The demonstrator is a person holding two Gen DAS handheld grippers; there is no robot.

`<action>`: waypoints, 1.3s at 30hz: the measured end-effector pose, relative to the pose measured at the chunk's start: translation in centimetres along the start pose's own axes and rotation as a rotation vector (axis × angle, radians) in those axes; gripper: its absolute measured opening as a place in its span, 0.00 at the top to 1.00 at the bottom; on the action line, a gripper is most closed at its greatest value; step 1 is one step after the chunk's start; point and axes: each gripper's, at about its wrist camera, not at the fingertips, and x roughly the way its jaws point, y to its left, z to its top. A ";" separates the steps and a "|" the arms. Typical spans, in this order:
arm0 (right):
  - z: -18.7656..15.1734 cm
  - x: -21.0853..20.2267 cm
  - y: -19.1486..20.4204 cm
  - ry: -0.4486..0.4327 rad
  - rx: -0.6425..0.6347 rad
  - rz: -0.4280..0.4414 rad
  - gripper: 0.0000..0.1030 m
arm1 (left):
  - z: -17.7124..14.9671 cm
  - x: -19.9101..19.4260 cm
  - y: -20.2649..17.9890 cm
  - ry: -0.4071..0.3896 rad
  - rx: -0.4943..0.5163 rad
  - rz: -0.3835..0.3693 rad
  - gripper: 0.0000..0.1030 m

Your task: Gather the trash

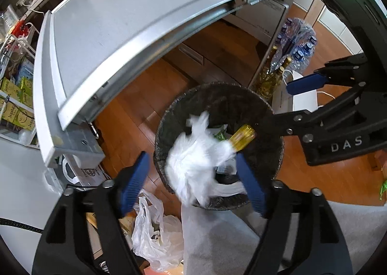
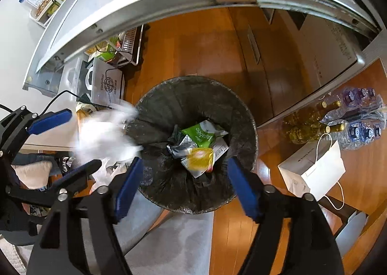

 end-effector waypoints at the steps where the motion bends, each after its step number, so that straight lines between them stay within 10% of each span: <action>1: 0.0 -0.2 -0.1 -0.004 0.004 0.000 0.27 | 0.0 -0.1 0.1 -0.006 -0.001 0.004 0.23; 14: -0.9 -6.3 -0.5 -0.050 0.083 -0.009 0.04 | 1.5 -4.5 1.4 -0.065 -0.099 -0.014 0.12; 39: 11.8 -28.6 5.9 -0.769 -0.014 -0.190 0.04 | 13.5 -22.1 11.3 -0.689 -0.291 0.196 0.02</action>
